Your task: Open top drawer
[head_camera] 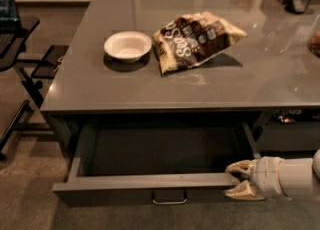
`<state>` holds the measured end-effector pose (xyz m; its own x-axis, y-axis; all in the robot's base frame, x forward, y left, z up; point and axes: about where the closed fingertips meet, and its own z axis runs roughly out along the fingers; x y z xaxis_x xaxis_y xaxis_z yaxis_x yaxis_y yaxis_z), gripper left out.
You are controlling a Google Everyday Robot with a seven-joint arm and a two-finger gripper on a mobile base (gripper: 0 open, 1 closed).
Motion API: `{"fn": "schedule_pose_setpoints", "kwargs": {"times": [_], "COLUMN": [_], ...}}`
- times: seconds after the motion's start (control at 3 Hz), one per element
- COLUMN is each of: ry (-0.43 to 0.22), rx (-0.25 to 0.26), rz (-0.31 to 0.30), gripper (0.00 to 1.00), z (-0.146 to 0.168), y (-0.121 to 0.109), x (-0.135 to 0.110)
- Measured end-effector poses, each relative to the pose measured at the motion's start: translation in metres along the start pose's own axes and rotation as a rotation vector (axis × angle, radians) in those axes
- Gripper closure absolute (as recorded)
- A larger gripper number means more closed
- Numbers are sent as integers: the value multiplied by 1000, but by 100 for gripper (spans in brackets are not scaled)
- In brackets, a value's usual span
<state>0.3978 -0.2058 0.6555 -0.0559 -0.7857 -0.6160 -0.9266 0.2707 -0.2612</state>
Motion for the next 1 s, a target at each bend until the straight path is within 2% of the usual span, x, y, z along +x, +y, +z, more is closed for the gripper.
{"fn": "schedule_pose_setpoints", "kwargs": {"times": [0.33,0.67,1.0], "ry": [0,0,0], "rx": [0,0,0], "rz": [0,0,0], "gripper": [94,80,56], "z": [-2,-2,-2], "y": [0,-1,-1], "x": [2,2,2]}}
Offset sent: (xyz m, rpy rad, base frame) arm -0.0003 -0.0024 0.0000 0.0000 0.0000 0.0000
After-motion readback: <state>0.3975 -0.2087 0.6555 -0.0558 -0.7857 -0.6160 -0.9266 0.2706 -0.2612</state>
